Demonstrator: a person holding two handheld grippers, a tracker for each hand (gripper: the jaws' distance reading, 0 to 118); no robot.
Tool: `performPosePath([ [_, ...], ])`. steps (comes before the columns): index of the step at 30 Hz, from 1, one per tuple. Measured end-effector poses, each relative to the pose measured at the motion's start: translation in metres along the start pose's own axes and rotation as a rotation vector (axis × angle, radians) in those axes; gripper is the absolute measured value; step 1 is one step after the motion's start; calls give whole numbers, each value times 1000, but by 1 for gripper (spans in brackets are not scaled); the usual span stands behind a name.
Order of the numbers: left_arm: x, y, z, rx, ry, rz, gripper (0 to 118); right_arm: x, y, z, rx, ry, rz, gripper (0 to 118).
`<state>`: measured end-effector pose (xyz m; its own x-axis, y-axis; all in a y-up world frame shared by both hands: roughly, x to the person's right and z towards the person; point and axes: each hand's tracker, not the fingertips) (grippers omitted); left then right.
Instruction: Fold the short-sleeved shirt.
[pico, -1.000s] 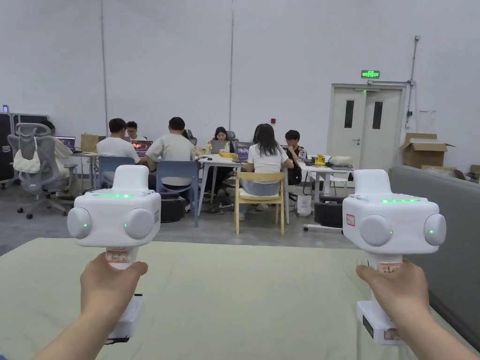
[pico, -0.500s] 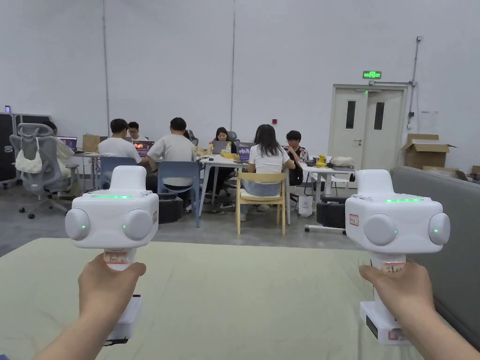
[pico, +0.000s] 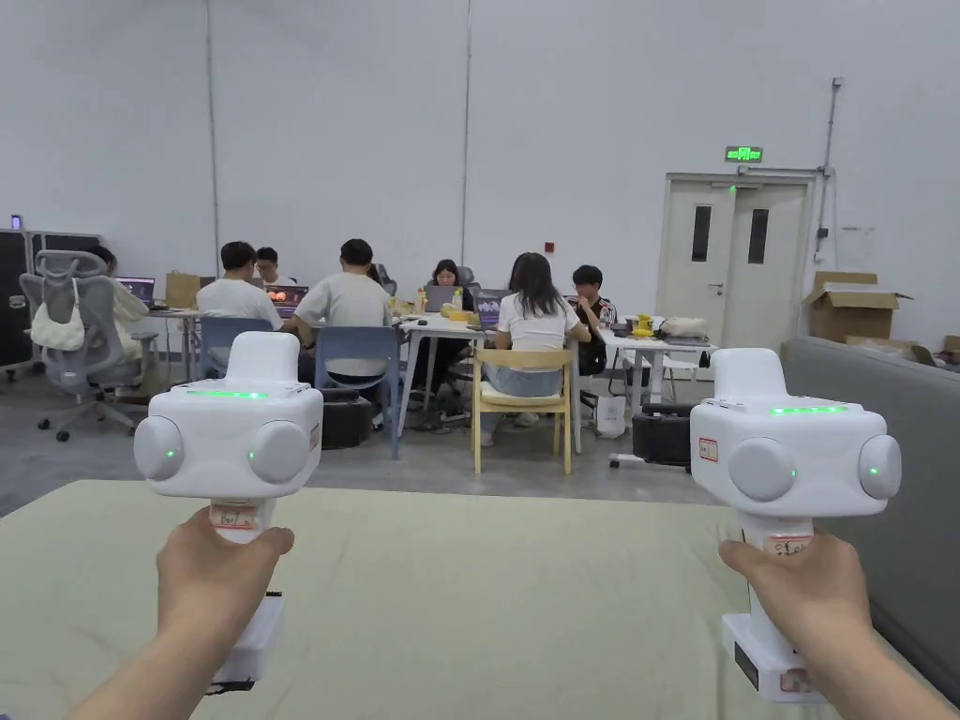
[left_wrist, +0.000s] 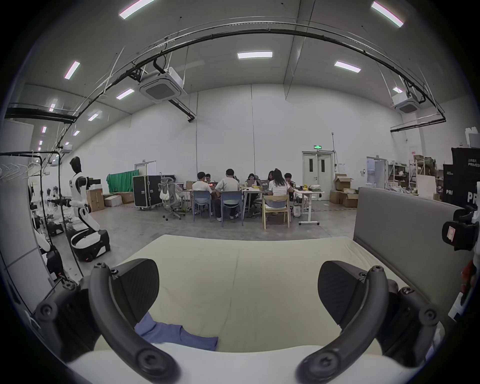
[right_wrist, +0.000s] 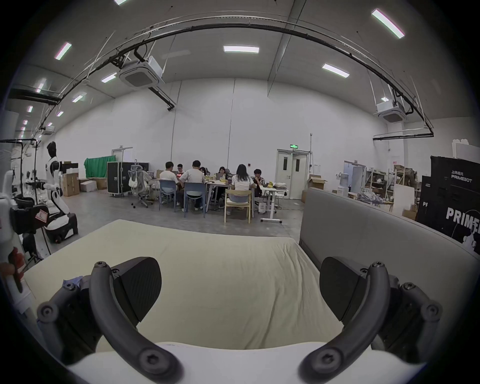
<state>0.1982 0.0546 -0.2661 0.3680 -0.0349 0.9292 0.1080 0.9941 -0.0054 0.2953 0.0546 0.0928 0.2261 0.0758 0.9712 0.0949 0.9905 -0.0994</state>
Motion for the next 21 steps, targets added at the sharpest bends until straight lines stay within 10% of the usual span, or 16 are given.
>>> performPosePath([
  [21, -3, 5, -3, -3, 12, 29, 118, 4, 4, 1, 2, -1, -38, 118],
])
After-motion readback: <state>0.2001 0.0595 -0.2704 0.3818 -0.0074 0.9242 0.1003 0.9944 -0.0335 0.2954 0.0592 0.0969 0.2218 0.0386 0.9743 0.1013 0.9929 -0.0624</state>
